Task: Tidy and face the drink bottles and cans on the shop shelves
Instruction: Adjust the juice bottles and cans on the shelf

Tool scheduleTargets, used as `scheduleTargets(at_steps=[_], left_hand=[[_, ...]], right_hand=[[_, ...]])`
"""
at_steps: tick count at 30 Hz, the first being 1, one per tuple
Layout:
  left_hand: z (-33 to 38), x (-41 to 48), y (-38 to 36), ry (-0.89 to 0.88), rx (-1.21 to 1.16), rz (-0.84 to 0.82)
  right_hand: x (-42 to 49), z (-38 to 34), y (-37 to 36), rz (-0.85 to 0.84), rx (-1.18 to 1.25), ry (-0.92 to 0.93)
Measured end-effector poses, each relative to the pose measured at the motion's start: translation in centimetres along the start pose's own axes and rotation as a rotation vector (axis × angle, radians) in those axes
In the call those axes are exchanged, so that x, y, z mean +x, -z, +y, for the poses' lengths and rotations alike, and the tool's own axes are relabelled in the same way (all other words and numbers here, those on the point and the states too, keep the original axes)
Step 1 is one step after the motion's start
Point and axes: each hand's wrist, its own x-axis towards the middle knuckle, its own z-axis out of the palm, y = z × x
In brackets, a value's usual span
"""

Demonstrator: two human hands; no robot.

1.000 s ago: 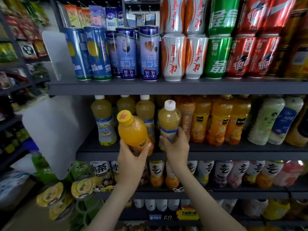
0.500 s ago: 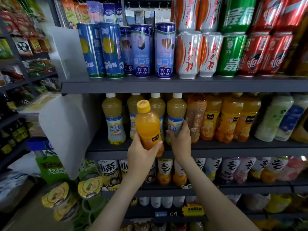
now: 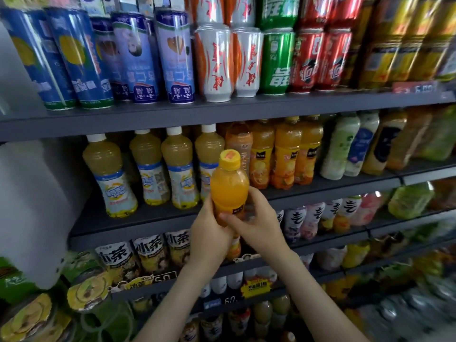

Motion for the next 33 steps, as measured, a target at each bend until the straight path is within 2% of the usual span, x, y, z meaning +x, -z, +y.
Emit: scheduleTargets(at_steps=[7,10,11,13,16,18,21,26,33], left_hand=[[2.6,-0.3,-7.3,-0.029,0.013,-0.200],[2.9,1.2,-9.8,-0.079,0.169,-0.287],[2.9,1.8,-10.2,-0.103,0.249,-0.263],[2.9,2.7,-10.5,-0.093,0.339,-0.080],[2.9,3.8,-10.3,0.031,0.332,0.272],[2.6,4.6,-10.4,0.068,0.312,0.399],[1.8,6.7,-11.0,0.050,0.282,0.444],[1.2,10.0,-12.5,0.135,0.238,0.470],[0.5,10.7,-12.9,0.153,0.345,0.434]], right_hand=[[-0.7,3.0,7.9,0.119,-0.060,-0.045],[0.0,4.8,11.4,0.154,-0.036,-0.057],[0.3,5.4,12.3,0.157,-0.043,-0.065],[1.0,6.4,13.8,0.162,-0.051,-0.088],[2.0,6.8,14.8,0.164,-0.006,-0.089],[2.6,6.6,14.6,0.169,0.036,-0.077],[3.4,6.1,13.5,0.199,0.089,-0.056],[4.9,6.2,11.8,0.241,0.137,-0.029],[5.5,6.8,10.9,0.320,0.120,-0.027]])
